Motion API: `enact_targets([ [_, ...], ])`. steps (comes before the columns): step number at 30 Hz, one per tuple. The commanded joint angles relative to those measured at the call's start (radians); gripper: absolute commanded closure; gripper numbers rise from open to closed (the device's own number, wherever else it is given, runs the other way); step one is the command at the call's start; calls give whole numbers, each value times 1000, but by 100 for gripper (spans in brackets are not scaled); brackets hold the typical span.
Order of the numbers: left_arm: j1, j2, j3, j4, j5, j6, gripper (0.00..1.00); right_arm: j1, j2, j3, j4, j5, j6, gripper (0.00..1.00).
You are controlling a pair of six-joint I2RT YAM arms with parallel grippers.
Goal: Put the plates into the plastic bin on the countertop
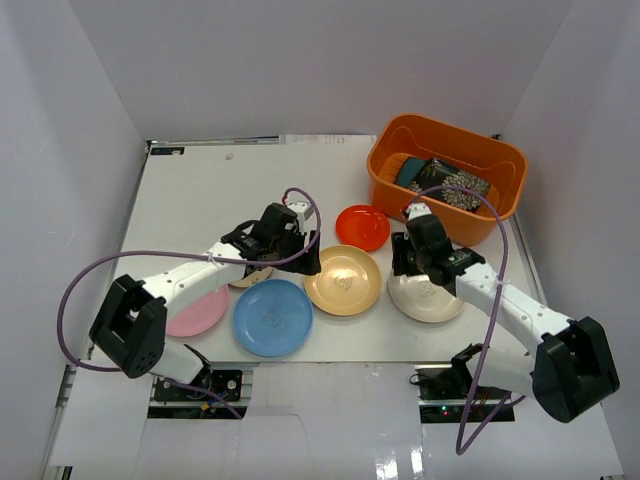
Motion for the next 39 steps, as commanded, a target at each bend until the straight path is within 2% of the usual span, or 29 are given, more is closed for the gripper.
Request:
enact_targets([
  [1,-5,33,66,-20,-44,-15,17,15,-138,-106,-41,-16,89,46],
  [3,-3,88,94,-30,-70,-17,19,33,-166,-151,-44,-72,118,42],
  [6,-2,154,118,-50,-94,-18,21,84,-183,-205,-43,-99,149,41],
  [12,0,228,152,-47,-139,-15,26,152,-159,-248,-38,-67,163,43],
  [16,0,273,167,-47,-131,-12,34,170,-98,-239,-69,-2,166,47],
  [21,1,286,166,-41,-134,-2,36,196,-62,-205,-106,62,169,66],
  [25,3,297,161,-30,-116,0,41,218,-45,-164,-165,84,166,89],
  [29,4,302,155,-24,-111,2,50,256,-110,-73,-254,74,190,92],
  [32,4,306,158,-21,-61,0,63,282,-156,78,-353,87,198,92],
  [33,4,303,160,-21,-55,2,74,284,-169,121,-362,73,185,92],
  [37,7,288,157,-13,-33,-3,98,285,-165,333,-279,-28,139,92],
  [39,7,277,154,-7,-33,-6,100,287,-116,466,-230,-18,100,92],
])
